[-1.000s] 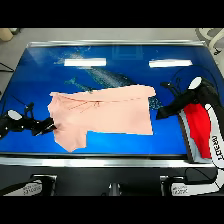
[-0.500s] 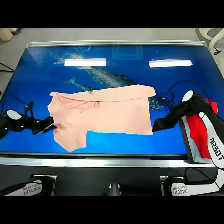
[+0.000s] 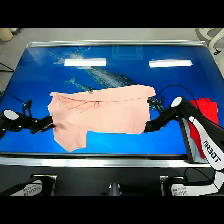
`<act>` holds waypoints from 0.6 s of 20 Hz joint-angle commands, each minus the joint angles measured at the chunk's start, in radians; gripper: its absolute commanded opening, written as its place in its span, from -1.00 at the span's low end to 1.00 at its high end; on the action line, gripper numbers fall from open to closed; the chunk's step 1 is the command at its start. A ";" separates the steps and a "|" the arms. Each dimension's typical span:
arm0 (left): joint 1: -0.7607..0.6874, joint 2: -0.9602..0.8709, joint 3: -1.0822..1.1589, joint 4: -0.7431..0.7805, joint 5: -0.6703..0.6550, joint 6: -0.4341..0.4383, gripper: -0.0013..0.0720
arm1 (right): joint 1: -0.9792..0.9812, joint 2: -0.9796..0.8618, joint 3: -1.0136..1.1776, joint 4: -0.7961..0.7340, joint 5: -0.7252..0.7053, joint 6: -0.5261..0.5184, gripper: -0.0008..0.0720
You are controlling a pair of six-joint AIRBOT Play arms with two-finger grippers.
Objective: Fold the shirts.
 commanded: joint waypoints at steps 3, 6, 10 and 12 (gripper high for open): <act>0.002 0.038 0.002 0.000 -0.002 0.011 -0.90 | 0.026 0.031 0.025 -0.068 -0.067 0.038 -0.92; 0.002 0.065 0.028 0.000 -0.002 0.011 -0.90 | 0.026 0.113 0.064 -0.151 -0.078 0.037 -0.93; 0.001 0.127 0.109 0.000 -0.002 0.045 -0.90 | 0.026 0.236 0.121 -0.178 -0.080 0.003 -0.93; 0.000 0.177 0.172 -0.013 -0.002 0.053 -0.91 | 0.026 0.294 0.167 -0.178 -0.098 -0.030 -0.93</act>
